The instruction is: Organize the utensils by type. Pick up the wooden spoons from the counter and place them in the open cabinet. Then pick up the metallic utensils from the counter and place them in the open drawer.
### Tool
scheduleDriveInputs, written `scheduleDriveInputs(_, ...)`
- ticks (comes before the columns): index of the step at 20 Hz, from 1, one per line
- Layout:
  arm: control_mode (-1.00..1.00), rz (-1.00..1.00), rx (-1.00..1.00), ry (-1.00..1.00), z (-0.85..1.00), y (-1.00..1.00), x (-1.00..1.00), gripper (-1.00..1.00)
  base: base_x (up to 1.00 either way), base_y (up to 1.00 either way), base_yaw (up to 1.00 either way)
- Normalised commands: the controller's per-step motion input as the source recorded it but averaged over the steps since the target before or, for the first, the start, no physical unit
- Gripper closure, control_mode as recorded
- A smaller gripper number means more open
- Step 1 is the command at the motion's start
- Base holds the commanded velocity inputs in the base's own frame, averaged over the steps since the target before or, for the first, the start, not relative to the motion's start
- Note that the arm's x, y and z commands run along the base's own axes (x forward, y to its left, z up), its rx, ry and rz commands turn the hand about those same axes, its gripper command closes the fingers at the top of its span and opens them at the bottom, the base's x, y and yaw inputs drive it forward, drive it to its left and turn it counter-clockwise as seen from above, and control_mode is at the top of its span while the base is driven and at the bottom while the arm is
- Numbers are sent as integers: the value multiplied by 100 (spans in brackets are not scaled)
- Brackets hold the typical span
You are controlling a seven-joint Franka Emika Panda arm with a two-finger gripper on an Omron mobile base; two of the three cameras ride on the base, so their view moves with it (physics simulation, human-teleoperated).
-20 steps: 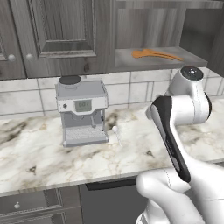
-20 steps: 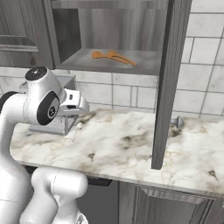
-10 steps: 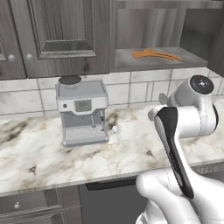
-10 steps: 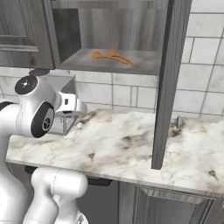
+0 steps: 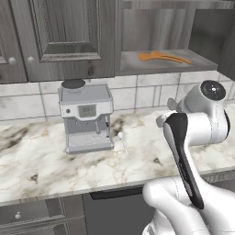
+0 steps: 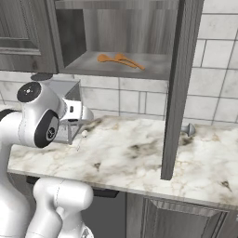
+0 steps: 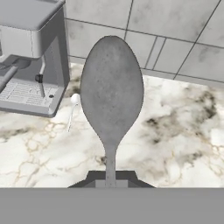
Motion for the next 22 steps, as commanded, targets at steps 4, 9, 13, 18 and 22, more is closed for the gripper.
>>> scheduleDriveInputs(4,100,0,0,0,0,0,-4,100,-1,0,0)
scheduleDriveInputs(9,100,0,0,0,0,0,0,100,-7,2,0)
scheduleDriveInputs(13,100,0,0,0,0,0,0,100,-20,6,-7)
scheduleDriveInputs(18,100,0,0,0,0,0,0,100,-22,16,-17)
scheduleDriveInputs(22,100,0,0,0,0,0,0,100,-50,13,-19)
